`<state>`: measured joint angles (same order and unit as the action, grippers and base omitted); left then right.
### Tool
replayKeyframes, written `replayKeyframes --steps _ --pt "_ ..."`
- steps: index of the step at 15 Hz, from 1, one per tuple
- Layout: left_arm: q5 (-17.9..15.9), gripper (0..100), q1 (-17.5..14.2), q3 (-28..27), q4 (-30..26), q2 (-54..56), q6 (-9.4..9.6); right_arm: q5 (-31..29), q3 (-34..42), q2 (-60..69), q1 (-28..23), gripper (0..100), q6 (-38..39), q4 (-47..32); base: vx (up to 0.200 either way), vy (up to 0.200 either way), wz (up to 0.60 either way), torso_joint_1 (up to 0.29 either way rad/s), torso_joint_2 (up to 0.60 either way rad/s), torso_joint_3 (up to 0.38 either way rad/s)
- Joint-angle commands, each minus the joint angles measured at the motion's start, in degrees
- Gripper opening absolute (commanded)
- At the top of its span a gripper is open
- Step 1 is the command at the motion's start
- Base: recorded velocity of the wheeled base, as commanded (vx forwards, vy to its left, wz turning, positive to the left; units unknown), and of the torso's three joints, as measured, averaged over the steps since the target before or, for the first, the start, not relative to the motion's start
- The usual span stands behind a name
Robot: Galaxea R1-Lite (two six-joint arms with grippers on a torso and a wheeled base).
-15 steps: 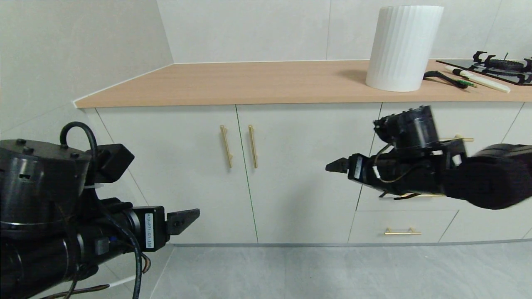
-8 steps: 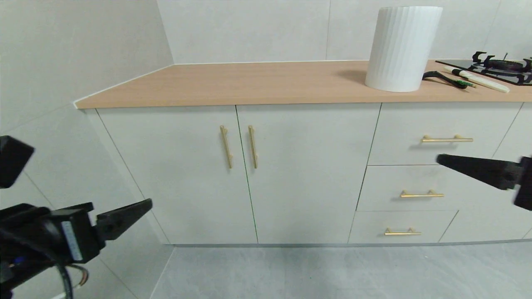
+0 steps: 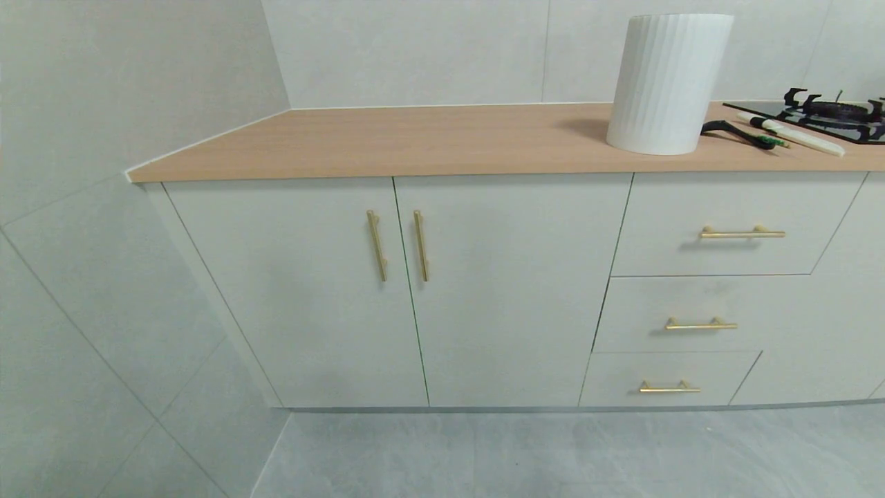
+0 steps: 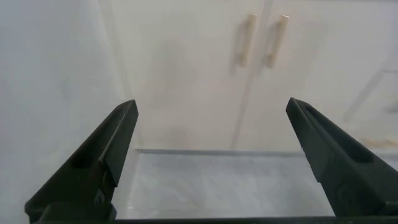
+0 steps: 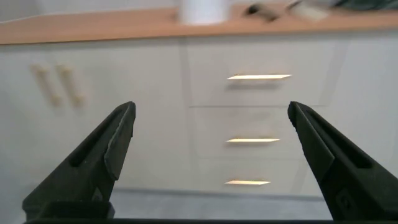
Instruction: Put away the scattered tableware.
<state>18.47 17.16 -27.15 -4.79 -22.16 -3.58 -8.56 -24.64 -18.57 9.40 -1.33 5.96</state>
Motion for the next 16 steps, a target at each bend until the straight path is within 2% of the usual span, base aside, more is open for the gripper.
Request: replayKeyframes --steps 1,4,6,8,9,10,11,13,15,16 --pt "0.0 100 -4.2 2.4 -2.1 11.1 0.42 0.1 2.5 13.4 -5.2 100 -3.5 -4.2 0.000 0.000 0.00 0.000 0.00 0.000" --pt "0.7 100 -8.8 5.4 -2.1 16.5 0.33 2.8 4.5 18.6 -9.0 100 -3.7 -7.3 0.000 0.000 0.00 0.000 0.00 0.000" --pt "3.7 100 -10.0 5.6 -2.1 16.5 -0.90 2.1 6.5 18.6 -9.1 100 -3.3 -6.8 0.000 0.000 0.00 0.000 0.00 0.000" --pt "4.3 100 -13.8 6.8 -2.2 17.1 -1.95 0.6 9.8 18.6 -9.1 100 -3.4 -6.6 0.000 0.000 0.00 0.000 0.00 0.000" --pt "1.5 100 -16.8 10.4 -2.3 21.8 -0.28 0.3 15.2 18.6 -9.1 100 -3.3 -4.2 0.000 0.000 0.00 0.000 0.00 0.000" --pt "0.1 100 -17.3 13.3 -2.0 22.2 1.21 0.3 19.4 18.6 -9.0 100 -3.4 -1.0 0.000 0.000 0.00 0.000 0.00 0.000" --pt "0.8 100 -17.3 15.9 -1.4 22.2 1.47 0.5 23.8 18.6 -9.1 100 -3.5 3.4 0.000 0.000 0.00 0.000 0.00 0.000" --pt "0.0 100 -17.3 20.9 0.3 22.2 1.65 1.9 24.6 18.6 -9.1 100 -3.0 2.1 0.000 0.000 0.00 0.000 0.00 0.000" --pt "-3.4 100 -17.3 25.6 3.2 22.2 1.74 4.2 24.5 18.6 -9.0 100 -2.7 -3.6 0.000 0.000 0.00 0.000 0.00 0.000" --pt "-5.8 100 -17.3 26.4 5.4 22.2 1.74 4.7 24.5 18.6 -9.1 100 -2.2 -2.9 0.000 0.000 0.00 0.000 0.00 0.000"
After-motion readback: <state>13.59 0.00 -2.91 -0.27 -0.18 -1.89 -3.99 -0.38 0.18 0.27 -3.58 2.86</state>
